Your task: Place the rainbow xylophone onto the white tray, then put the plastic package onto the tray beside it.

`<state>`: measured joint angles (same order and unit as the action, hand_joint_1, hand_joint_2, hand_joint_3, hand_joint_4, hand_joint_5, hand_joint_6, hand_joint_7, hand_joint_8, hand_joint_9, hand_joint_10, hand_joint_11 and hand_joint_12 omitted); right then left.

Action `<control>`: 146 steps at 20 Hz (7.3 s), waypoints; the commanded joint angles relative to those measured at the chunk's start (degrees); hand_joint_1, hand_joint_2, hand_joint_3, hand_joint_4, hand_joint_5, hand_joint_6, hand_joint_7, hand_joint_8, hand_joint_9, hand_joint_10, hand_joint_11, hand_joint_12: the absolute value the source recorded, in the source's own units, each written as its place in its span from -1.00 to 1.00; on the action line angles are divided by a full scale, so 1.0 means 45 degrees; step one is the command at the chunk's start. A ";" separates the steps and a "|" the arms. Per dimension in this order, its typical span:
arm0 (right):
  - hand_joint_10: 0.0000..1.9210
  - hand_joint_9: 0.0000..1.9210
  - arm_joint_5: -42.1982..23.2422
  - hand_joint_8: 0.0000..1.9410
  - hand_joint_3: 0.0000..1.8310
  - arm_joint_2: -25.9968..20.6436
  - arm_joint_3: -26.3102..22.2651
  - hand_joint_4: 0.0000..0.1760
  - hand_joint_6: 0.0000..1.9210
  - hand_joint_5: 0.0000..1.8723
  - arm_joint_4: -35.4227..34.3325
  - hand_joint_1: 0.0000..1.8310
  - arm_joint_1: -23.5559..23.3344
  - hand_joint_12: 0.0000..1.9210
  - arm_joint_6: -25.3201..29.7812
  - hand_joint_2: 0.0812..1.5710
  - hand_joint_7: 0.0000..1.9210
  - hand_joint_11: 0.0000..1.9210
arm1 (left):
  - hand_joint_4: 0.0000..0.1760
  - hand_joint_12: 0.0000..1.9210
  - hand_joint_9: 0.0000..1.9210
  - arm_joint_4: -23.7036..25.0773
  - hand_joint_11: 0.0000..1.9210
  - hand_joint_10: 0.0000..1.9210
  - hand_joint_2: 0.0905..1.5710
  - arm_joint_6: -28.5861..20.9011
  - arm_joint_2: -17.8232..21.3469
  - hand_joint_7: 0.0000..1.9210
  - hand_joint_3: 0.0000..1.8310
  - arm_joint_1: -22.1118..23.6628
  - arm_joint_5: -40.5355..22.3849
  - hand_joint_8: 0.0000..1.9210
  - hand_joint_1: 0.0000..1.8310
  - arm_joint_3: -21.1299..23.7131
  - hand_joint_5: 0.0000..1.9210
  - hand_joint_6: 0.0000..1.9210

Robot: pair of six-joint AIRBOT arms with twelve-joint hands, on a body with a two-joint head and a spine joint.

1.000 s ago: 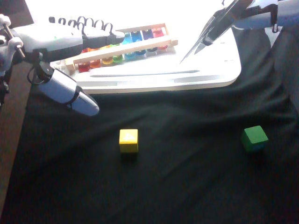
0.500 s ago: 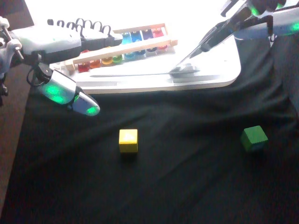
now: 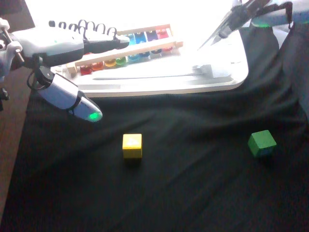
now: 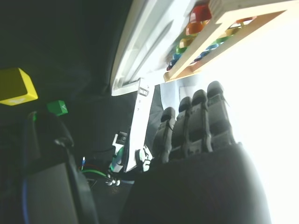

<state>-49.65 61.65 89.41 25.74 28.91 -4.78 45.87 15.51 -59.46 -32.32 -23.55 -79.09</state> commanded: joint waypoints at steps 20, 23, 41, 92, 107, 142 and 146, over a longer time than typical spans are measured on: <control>0.08 0.09 0.0377 -0.37 -1.00 0.1806 0.2751 -1.00 -0.03 0.09 -0.0594 0.52 -0.0802 0.30 0.0077 0.31 0.16 -0.19 | -1.00 -1.00 -1.00 -0.1102 -1.00 -1.00 0.10 0.0169 0.0104 -1.00 -0.98 -0.0575 -0.1520 -1.00 -0.01 0.0061 -1.00 -1.00; 0.07 0.11 0.0897 -0.51 -1.00 0.1968 0.2973 -1.00 -0.25 0.20 -0.0754 0.53 -0.0423 0.21 0.0080 0.28 0.24 -0.13 | -1.00 -1.00 -0.99 -0.1555 -1.00 -1.00 0.09 0.0374 0.0101 -0.99 -0.99 -0.0857 -0.1648 -1.00 0.02 0.0061 -1.00 -1.00; 0.15 -0.07 0.2376 -0.03 -1.00 0.2541 0.3305 -1.00 0.25 -0.04 0.0562 0.49 0.0866 0.04 0.1148 0.40 -0.02 -0.24 | -0.49 -1.00 -0.99 -0.2341 -1.00 -1.00 0.06 0.0479 -0.0041 -0.97 -1.00 -0.1330 -0.1912 -1.00 -0.11 0.0066 -1.00 -1.00; 0.79 -0.10 0.1402 0.49 -1.00 0.1306 0.1391 -1.00 -0.52 0.37 0.3368 0.34 -0.3955 1.00 0.0072 0.22 0.06 -0.04 | 0.09 -1.00 -0.97 -0.2866 -1.00 -1.00 0.01 0.0479 -0.0274 -0.92 -1.00 -0.1781 -0.2281 -1.00 -0.22 -0.0069 -1.00 -1.00; 0.38 -0.14 0.2353 0.12 -1.00 0.3320 0.3695 -1.00 -0.23 0.22 0.2100 0.36 -0.0591 0.53 0.0441 0.28 0.10 -0.21 | -0.26 -0.98 -0.95 -0.3250 -0.96 -0.99 0.03 0.0478 -0.0596 -0.95 -1.00 -0.2119 -0.2989 -0.99 -0.25 -0.0174 -1.00 -1.00; -1.00 -1.00 -0.0760 -1.00 -0.98 0.2278 0.1945 1.00 -1.00 -1.00 0.0619 -0.32 0.1049 -1.00 0.2028 -0.11 -1.00 -1.00 | 0.12 -0.99 -0.98 -0.6219 -0.99 -0.99 0.09 0.2474 0.0178 -1.00 -0.99 -0.3355 -0.4741 -1.00 -0.28 0.1171 -1.00 -1.00; -1.00 -1.00 -0.2109 -1.00 -0.99 0.1437 0.0697 1.00 -1.00 -1.00 -0.0592 -0.27 0.1595 -0.95 0.1056 -0.10 -1.00 -0.89 | -0.13 -1.00 -1.00 -0.7866 -1.00 -1.00 0.11 0.3490 0.0868 -1.00 -0.99 -0.3962 -0.6394 -1.00 -0.25 0.1889 -1.00 -1.00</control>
<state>-52.05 67.77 92.03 26.44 36.75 -0.58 11.97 31.68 -55.59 -50.87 -44.01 -70.24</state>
